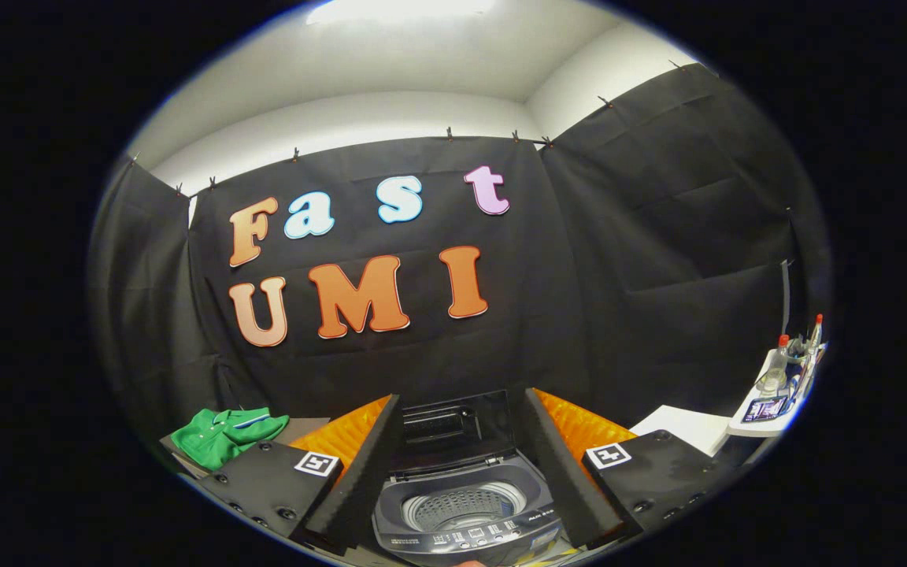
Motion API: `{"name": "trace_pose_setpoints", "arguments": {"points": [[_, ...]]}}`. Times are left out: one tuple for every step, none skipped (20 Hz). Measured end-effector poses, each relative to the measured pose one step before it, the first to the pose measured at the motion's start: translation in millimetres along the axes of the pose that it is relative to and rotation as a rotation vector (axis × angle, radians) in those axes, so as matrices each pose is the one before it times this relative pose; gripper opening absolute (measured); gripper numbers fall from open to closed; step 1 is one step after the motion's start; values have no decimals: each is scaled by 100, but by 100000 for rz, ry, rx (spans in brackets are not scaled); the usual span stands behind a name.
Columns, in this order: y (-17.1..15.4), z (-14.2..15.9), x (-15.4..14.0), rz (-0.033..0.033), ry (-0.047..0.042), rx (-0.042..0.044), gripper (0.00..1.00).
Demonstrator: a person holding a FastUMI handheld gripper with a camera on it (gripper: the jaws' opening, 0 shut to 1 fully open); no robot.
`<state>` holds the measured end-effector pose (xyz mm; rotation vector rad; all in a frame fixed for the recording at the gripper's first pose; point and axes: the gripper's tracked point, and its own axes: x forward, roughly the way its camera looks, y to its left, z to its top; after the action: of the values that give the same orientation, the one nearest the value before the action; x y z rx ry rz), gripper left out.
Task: Put the clothes into the washing machine and then close the washing machine lid.
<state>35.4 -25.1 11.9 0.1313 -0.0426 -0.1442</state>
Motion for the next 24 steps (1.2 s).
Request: {"name": "trace_pose_setpoints", "arguments": {"points": [[221,177,68,557,-347,-166,98],[317,186,-217,588,-484,-455,98],[189,118,37,394,-444,-755,98],[193,179,25,359,-169,-817,98],[357,67,10,472,88,-733,98],[342,90,-113,396,-156,-636,98],[318,111,36,352,-461,-705,98],[174,224,-103,64,-357,-615,98],[379,93,0,298,-25,-360,98],[430,-39,-9,487,-5,-188,98],[322,-47,4,288,153,-337,98],[293,237,76,98,8,-512,98],[351,106,145,137,-87,-636,98],[601,97,27,732,48,-613,98],[739,58,266,1212,206,-560,98],[745,140,314,1342,215,-341,98],[846,78,487,1229,250,48,98],[1021,30,180,1428,161,416,98],[1025,-68,365,1642,-24,635,98],[1254,134,331,1772,27,363,98],[1177,-93,458,1939,161,77,98],[1418,-60,530,2124,296,133,98],[1636,79,601,2551,68,276,98],[1785,65,637,2663,25,268,98]]}}
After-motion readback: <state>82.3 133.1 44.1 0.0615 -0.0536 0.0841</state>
